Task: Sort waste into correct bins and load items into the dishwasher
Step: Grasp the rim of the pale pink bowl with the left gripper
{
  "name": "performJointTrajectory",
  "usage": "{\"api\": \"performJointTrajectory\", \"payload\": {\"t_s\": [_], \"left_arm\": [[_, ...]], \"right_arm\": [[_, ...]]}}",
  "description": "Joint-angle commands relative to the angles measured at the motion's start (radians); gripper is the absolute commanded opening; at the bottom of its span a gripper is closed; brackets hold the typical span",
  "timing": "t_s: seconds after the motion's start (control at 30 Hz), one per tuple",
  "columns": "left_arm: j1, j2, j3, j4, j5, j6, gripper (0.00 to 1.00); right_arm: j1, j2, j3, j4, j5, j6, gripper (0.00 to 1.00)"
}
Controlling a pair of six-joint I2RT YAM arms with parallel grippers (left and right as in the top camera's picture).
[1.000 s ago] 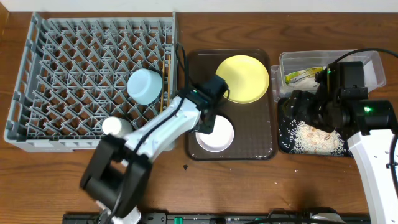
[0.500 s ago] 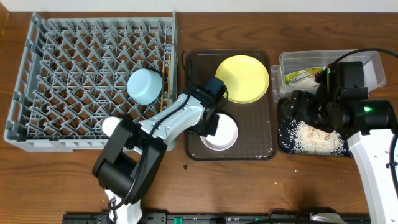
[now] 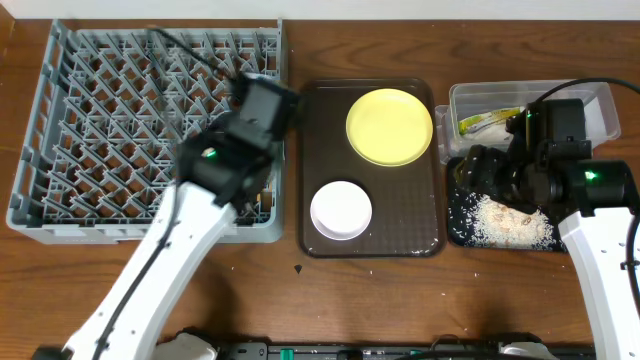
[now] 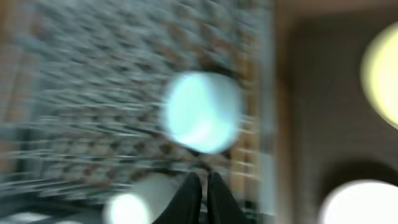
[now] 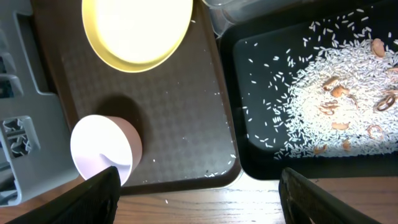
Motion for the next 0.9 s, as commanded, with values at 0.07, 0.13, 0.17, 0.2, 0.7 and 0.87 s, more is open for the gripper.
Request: {"api": "performJointTrajectory", "payload": {"t_s": [0.07,0.13,0.17,0.2,0.7,0.87], "left_arm": [[0.032,0.009,-0.010,-0.011,0.298,0.075,0.17],[0.028,0.035,-0.029,0.015,0.548,0.050,0.31],[0.025,0.048,-0.037,0.025,0.600,0.030,0.33],[0.017,0.072,-0.048,0.035,0.641,-0.002,0.34],[-0.129,0.528,-0.080,0.075,0.532,-0.039,0.37],[-0.130,0.602,-0.080,0.100,0.529,-0.039,0.33]], "right_arm": [[-0.005,0.002,-0.005,-0.004,-0.005,0.011,0.80],[-0.005,0.002,-0.005,-0.003,-0.005,0.011,0.80],[-0.005,0.002,-0.005,-0.003,-0.005,0.011,0.80],[-0.005,0.002,-0.005,-0.002,-0.005,0.011,0.79],[-0.005,0.002,-0.005,-0.003,-0.005,0.011,0.80],[-0.005,0.002,-0.005,-0.001,-0.005,0.011,0.80]]}}
